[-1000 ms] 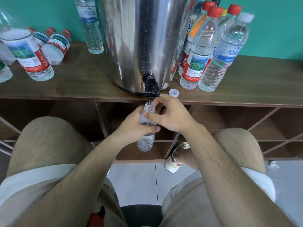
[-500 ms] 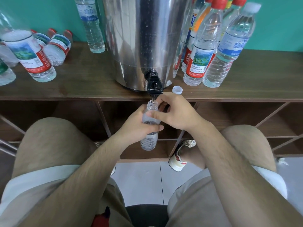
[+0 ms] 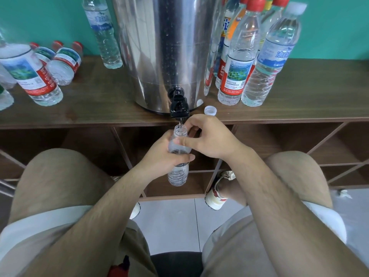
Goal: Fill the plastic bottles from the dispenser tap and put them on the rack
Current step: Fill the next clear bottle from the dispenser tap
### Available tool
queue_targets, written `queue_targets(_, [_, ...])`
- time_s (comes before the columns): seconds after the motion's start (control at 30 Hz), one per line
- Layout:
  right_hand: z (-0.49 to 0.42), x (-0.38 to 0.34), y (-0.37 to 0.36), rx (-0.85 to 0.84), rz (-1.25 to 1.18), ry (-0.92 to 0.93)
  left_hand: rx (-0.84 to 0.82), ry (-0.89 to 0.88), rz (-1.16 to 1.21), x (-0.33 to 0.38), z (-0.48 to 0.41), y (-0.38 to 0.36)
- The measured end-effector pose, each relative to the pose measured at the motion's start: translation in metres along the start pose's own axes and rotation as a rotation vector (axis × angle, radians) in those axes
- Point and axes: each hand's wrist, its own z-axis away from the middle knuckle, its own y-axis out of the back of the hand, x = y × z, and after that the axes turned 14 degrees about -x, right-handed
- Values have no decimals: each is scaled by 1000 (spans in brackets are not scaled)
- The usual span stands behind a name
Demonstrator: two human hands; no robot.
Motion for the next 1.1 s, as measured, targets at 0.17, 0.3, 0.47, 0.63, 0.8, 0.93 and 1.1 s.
queue_targets(0.17, [0,0,0,4,-5,-3,-1,-2,-3,-1,0,0])
queue_targets(0.3, [-1,0,1,3,15,-5,1,2,-6,-1,-1,0])
queue_targets(0.47, [-1,-1,2,-11,22,-15,3,4,-19,-1,-1,-1])
queue_targets(0.63, [0,0,1,-13,24,-17,8,6,-27,-2,-1,-1])
queue_targets(0.8, [0,-1,1,-13,25,-22,9,10,-19,-2,-1,-1])
queue_targets(0.93, [-1,-2,1,-14,31,-34,10,19,-14,-2,-1,-2])
queue_targets(1.1, [0,-2,0,-14,34,-34,8,16,-12,-1,-1,-1])
